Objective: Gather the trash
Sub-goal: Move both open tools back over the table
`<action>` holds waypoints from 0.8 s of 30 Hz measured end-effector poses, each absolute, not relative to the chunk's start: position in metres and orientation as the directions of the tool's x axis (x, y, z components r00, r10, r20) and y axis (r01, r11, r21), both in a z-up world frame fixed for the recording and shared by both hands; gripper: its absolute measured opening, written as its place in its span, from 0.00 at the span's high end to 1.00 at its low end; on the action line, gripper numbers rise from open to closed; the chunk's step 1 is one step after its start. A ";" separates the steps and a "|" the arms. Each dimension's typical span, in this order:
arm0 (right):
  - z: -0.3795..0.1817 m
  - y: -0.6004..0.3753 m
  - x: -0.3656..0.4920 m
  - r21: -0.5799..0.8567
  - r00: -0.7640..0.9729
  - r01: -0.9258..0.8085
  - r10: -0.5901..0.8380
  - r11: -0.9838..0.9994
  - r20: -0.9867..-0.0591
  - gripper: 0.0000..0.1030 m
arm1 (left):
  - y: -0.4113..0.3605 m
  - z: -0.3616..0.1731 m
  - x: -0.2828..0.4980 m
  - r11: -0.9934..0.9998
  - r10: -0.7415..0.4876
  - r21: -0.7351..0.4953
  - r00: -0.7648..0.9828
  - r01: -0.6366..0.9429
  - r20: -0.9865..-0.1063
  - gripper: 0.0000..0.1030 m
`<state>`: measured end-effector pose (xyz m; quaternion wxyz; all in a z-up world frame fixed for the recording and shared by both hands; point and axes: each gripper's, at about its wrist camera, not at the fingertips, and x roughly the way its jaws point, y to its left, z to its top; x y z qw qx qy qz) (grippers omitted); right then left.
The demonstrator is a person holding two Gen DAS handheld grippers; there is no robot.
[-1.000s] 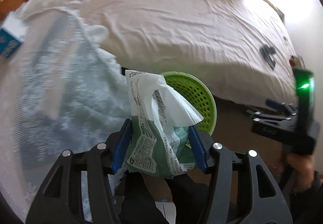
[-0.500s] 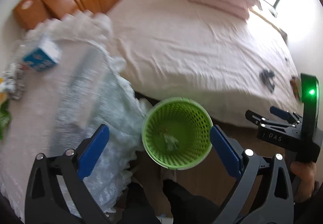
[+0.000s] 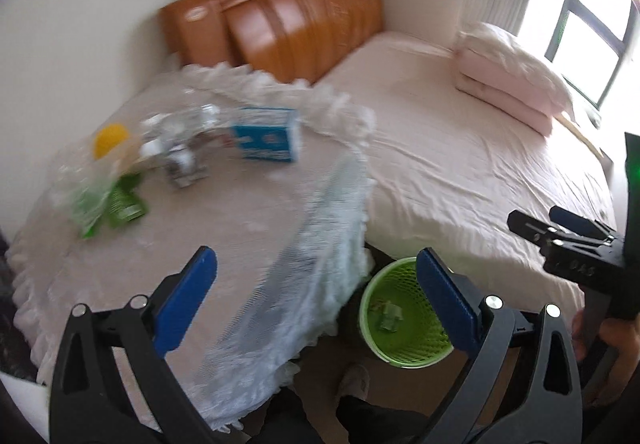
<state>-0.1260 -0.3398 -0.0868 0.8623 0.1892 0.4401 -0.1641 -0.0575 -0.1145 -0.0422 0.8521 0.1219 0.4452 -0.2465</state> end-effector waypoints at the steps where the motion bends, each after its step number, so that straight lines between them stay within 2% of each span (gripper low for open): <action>1: -0.083 -0.332 -0.118 0.185 0.570 0.424 -0.102 0.887 -0.815 0.02 | -0.102 -0.042 -0.053 0.864 -0.300 -0.015 0.490 0.504 -0.818 0.08; 11: -0.074 -0.267 -0.067 0.202 0.600 0.257 0.007 0.945 -0.800 0.02 | -0.032 -0.052 -0.025 0.938 -0.221 -0.031 0.525 0.346 -0.822 0.08; 24: -0.091 -0.234 -0.024 0.203 0.548 0.166 0.080 0.965 -0.833 0.02 | 0.005 -0.064 -0.001 0.964 -0.149 -0.003 0.530 0.266 -0.835 0.08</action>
